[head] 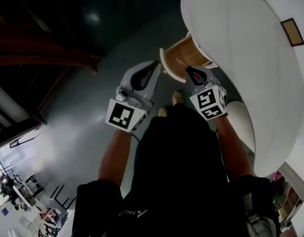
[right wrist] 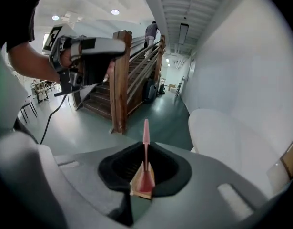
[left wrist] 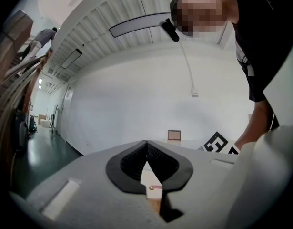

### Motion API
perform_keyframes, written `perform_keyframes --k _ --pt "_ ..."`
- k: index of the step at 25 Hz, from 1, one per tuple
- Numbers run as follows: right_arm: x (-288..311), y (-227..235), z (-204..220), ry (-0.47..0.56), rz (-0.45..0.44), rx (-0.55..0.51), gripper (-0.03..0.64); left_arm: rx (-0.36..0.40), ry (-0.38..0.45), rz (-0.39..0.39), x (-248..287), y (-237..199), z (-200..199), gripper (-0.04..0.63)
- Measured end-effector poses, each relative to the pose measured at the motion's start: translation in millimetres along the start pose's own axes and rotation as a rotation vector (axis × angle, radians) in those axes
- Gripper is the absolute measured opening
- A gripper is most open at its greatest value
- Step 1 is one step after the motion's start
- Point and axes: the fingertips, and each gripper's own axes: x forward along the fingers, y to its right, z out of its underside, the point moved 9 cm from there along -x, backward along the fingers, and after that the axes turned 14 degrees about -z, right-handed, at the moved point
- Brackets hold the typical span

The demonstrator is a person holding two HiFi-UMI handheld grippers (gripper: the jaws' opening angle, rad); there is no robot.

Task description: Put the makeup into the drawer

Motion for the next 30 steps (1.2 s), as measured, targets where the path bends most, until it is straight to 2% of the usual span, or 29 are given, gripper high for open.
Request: perform_keyframes --k 6,23,30 --pt "67 30 32 -0.113 -0.073 0.010 0.051 -0.024 -0.032 -0.044 21 -26 30 0.010" --pt "265 95 169 -0.450 -0.204 -0.036 0.051 -0.065 -0.126 -0.039 71 -93 169 0.011" --pt "326 111 215 -0.531 -0.242 -0.021 0.051 -0.083 -0.165 -0.040 86 -111 215 0.011"
